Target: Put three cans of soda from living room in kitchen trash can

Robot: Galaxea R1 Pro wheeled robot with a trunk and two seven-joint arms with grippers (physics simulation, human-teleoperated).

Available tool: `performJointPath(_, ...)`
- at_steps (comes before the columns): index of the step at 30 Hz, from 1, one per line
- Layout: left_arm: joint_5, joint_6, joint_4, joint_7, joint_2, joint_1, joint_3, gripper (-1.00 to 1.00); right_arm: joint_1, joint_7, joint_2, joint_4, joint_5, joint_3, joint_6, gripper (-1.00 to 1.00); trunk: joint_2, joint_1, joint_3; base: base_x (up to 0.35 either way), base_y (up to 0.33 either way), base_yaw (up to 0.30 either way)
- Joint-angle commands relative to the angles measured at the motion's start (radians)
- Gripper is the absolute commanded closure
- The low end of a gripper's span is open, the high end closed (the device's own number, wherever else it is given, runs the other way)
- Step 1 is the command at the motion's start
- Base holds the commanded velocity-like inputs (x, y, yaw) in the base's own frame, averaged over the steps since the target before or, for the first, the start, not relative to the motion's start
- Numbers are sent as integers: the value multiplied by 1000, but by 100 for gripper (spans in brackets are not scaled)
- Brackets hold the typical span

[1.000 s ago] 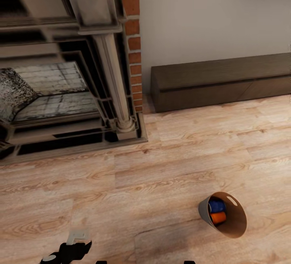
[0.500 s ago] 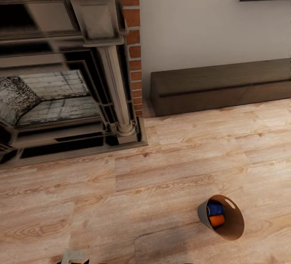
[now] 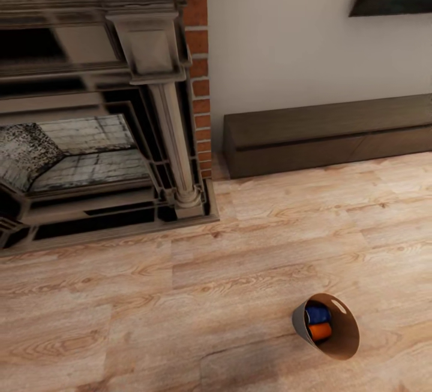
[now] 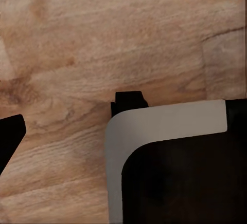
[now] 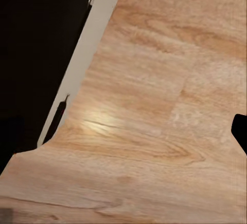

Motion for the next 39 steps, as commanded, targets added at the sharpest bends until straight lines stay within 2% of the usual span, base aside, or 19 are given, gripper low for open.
performJointPath(1,0,-7,0,0,0,4,0,-100,-1,0,6,0,0,0,0,-100,7,-4,5,0,0,0)
performJointPath(8,0,-35,4,0,0,21,1,-100,-12,-10,53,-1,-3,0,4,-100,56,-31,37,0,0,0)
performJointPath(10,1,-40,8,0,-1,34,1,-100,-31,-14,68,-1,-7,0,7,-100,70,-38,46,0,0,0)
performJointPath(14,-1,-41,15,1,-3,53,1,-100,-62,-65,88,0,-13,-5,10,-100,98,-54,64,0,0,0)
performJointPath(21,2,-42,56,5,-10,85,2,-100,-76,-106,96,6,-30,-10,10,-100,147,-81,94,0,0,0)
performJointPath(23,2,-42,64,18,-12,97,2,-100,-77,-110,96,9,-42,-12,9,-100,161,-88,101,0,0,0)
performJointPath(25,-1,-42,74,64,-14,115,1,-100,-78,-112,94,11,-76,-13,7,-100,175,-96,108,0,0,0)
performJointPath(30,0,-45,93,102,-14,133,1,-100,-79,-113,90,17,-109,-11,3,-100,210,-115,124,0,0,0)
performJointPath(39,0,-74,100,116,-15,138,1,-100,-78,-112,96,26,-114,-9,-1,-100,273,-150,153,0,0,0)
